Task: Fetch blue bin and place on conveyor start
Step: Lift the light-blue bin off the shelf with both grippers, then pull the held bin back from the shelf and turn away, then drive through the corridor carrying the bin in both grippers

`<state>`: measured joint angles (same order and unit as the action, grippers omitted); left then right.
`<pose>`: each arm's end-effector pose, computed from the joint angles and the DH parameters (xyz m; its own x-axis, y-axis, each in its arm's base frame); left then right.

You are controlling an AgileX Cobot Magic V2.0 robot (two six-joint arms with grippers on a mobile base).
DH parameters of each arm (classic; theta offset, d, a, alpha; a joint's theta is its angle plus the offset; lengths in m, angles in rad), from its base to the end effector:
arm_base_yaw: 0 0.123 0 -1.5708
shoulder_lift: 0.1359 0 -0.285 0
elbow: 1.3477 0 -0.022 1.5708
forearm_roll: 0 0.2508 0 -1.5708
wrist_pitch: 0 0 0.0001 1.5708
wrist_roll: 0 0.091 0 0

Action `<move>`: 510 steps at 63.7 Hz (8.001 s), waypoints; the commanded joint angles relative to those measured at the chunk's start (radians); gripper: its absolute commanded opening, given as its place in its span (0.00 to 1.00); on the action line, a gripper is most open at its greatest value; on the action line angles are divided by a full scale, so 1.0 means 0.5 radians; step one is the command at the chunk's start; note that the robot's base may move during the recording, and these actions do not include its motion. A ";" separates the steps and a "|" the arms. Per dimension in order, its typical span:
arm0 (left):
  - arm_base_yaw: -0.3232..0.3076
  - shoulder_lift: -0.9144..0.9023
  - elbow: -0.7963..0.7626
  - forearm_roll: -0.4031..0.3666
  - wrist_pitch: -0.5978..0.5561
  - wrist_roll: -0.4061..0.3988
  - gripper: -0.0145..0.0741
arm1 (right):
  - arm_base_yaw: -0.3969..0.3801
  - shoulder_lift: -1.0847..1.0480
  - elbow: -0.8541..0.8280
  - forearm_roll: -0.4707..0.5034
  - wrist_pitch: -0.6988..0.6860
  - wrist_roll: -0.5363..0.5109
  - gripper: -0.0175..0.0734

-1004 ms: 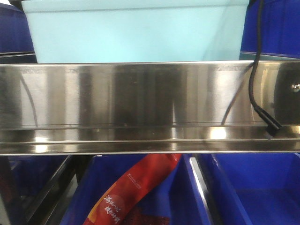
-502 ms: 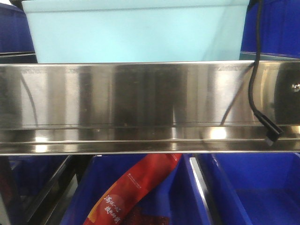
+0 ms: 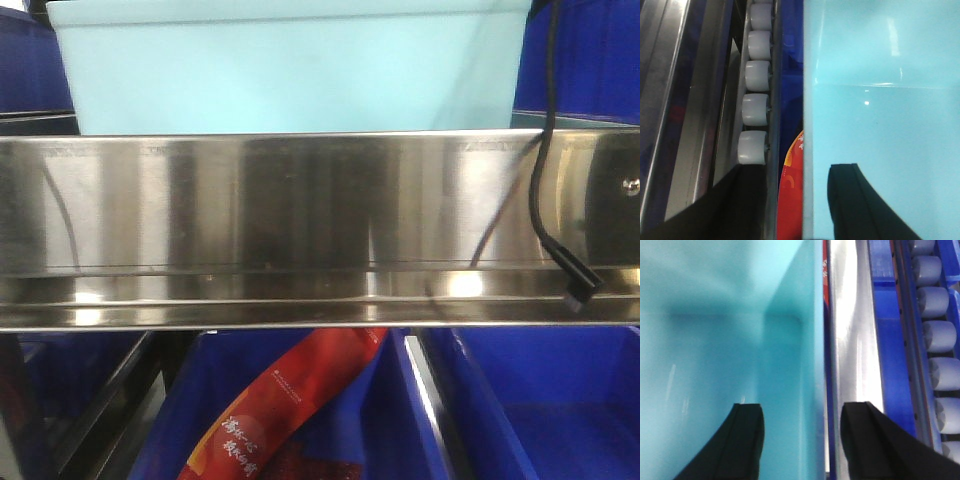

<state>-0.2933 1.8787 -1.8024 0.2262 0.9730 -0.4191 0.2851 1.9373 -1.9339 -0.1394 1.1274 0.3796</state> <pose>0.4116 -0.1067 0.3323 -0.7979 -0.0528 -0.6005 -0.0496 0.9985 -0.0220 0.4168 0.1102 0.3378 -0.8541 0.0744 -0.5148 0.0529 0.9970 0.0563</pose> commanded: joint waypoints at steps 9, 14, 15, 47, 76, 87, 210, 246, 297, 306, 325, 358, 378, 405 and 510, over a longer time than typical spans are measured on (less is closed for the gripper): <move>0.001 -0.011 -0.012 0.000 -0.030 0.004 0.41 | -0.009 -0.010 -0.016 -0.010 -0.029 -0.013 0.47; 0.001 -0.011 -0.012 0.000 -0.030 0.004 0.41 | -0.009 -0.010 -0.016 -0.010 -0.029 -0.013 0.47; 0.001 -0.011 -0.012 0.000 -0.026 0.004 0.41 | -0.009 -0.010 -0.016 -0.010 -0.029 -0.013 0.47; 0.001 -0.011 -0.012 0.000 -0.039 0.004 0.41 | -0.009 -0.010 -0.016 -0.013 -0.029 -0.103 0.47; 0.001 -0.011 -0.012 0.000 -0.038 0.000 0.41 | -0.009 -0.006 -0.016 -0.013 -0.024 -0.103 0.47; 0.001 -0.011 -0.012 0.000 -0.030 -0.004 0.36 | -0.009 -0.007 -0.016 -0.013 -0.024 -0.098 0.32; -0.278 -0.529 -0.490 0.412 0.232 -0.204 0.04 | 0.250 -0.581 -0.382 -0.530 0.092 0.178 0.03; -0.278 -0.529 -0.490 0.413 0.216 -0.204 0.04 | 0.250 -0.581 -0.382 -0.530 0.092 0.178 0.03; -0.278 -0.529 -0.490 0.413 0.216 -0.204 0.04 | 0.250 -0.581 -0.382 -0.530 0.092 0.178 0.03; -0.278 -0.529 -0.490 0.413 0.216 -0.204 0.04 | 0.250 -0.581 -0.382 -0.530 0.092 0.178 0.03; -0.278 -0.529 -0.490 0.413 0.216 -0.204 0.04 | 0.250 -0.581 -0.382 -0.513 0.092 0.178 0.03; -0.278 -0.529 -0.490 0.413 0.216 -0.204 0.04 | 0.250 -0.581 -0.382 -0.513 0.092 0.178 0.03; -0.278 -0.529 -0.490 0.413 0.216 -0.204 0.04 | 0.250 -0.581 -0.382 -0.513 0.092 0.178 0.03; -0.278 -0.529 -0.490 0.413 0.216 -0.204 0.04 | 0.250 -0.581 -0.382 -0.513 0.101 0.178 0.03; -0.278 -0.529 -0.490 0.413 0.216 -0.204 0.04 | 0.250 -0.581 -0.382 -0.513 0.101 0.178 0.03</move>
<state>-0.4264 1.6294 -2.0375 0.4114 1.1152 -0.5160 0.4112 1.6609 -2.1123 -0.3696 1.2073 0.4729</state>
